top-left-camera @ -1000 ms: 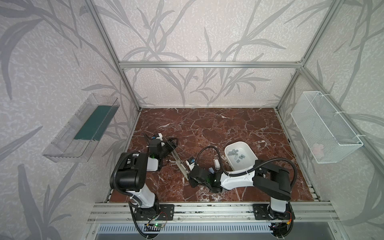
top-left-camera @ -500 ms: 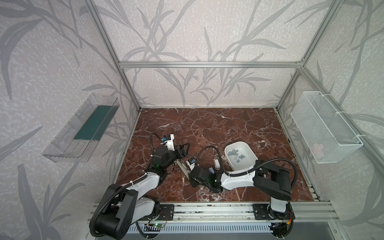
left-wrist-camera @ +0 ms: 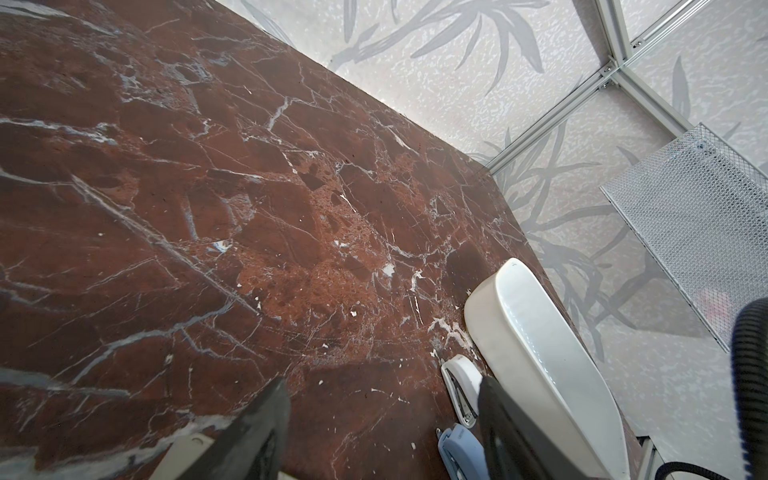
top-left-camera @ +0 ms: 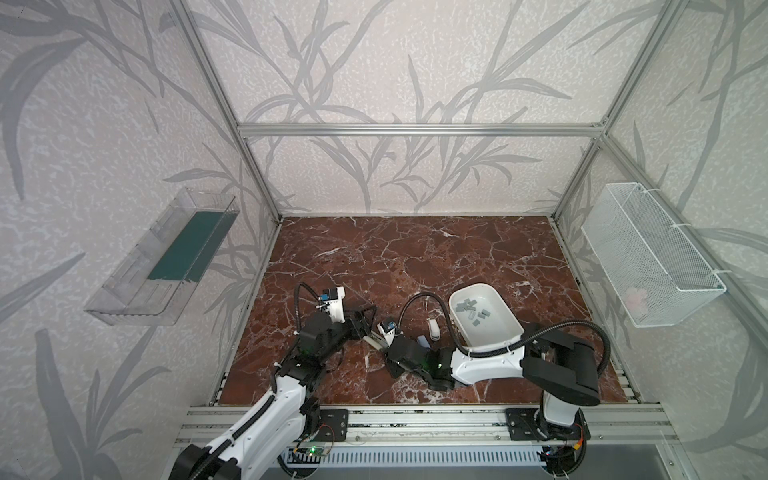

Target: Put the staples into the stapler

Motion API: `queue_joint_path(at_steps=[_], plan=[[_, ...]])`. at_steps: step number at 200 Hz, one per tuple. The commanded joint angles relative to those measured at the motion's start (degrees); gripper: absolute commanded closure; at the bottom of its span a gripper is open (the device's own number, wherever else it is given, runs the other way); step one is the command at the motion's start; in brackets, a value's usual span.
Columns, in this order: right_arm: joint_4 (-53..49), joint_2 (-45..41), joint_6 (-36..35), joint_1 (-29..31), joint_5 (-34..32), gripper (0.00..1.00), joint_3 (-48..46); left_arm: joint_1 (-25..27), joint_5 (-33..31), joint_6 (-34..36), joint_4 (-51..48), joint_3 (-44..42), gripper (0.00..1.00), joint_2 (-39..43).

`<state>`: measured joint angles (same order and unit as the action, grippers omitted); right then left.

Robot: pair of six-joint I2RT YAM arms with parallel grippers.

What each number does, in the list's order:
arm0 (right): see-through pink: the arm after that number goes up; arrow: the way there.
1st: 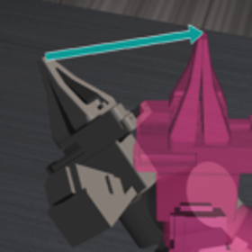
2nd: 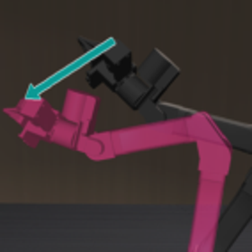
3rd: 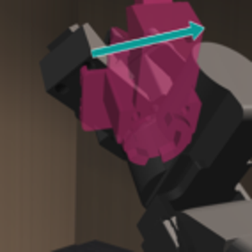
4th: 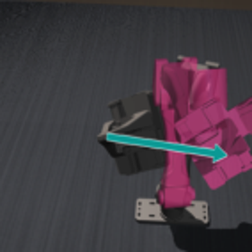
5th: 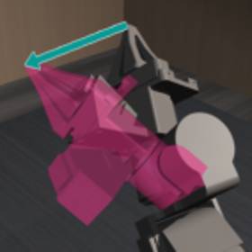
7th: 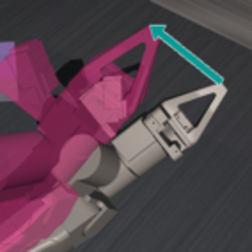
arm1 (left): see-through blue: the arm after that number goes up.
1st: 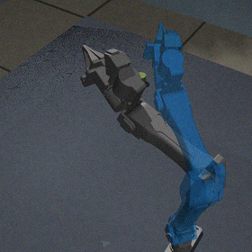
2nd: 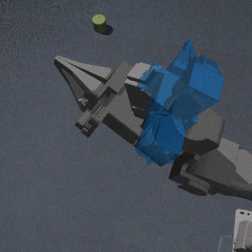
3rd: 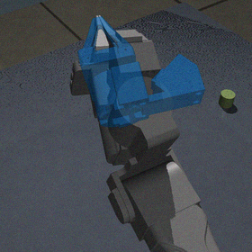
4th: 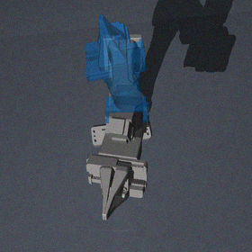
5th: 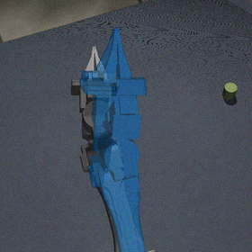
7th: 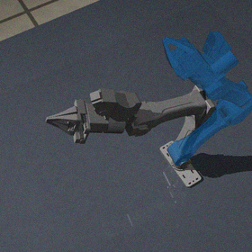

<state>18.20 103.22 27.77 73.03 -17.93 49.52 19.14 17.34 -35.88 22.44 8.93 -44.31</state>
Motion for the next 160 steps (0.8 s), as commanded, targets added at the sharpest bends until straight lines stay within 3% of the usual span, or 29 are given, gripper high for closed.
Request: queue_joint_path(at_steps=[1, 29, 54, 119, 139, 160], plan=[[0.95, -1.52, -0.44, 0.32, -0.88, 0.62, -1.26, 0.72, -0.94, 0.35, 0.71, -0.5, 0.28, -1.54], [1.79, -2.3, -0.56, 0.28, -0.96, 0.62, -2.28, 1.5, -0.56, 1.02, 2.18, -0.03, 0.28, -3.86], [4.03, -3.89, -0.56, 0.34, -1.14, 0.56, -4.77, 3.03, -1.54, 1.95, 2.7, 0.37, 0.26, -4.88], [6.85, -5.12, -0.46, 0.27, -1.29, 0.55, -7.77, 6.46, -3.24, 3.12, 3.69, 0.76, 0.21, -5.69], [7.35, -5.11, -0.39, 0.3, -1.29, 0.55, -8.41, 7.97, -4.03, 3.63, 3.53, 1.48, 0.18, -6.28], [7.98, -7.47, -0.52, 0.3, -1.57, 0.55, -9.42, 9.77, -5.33, 4.55, 3.58, 2.43, 0.07, -8.12]])
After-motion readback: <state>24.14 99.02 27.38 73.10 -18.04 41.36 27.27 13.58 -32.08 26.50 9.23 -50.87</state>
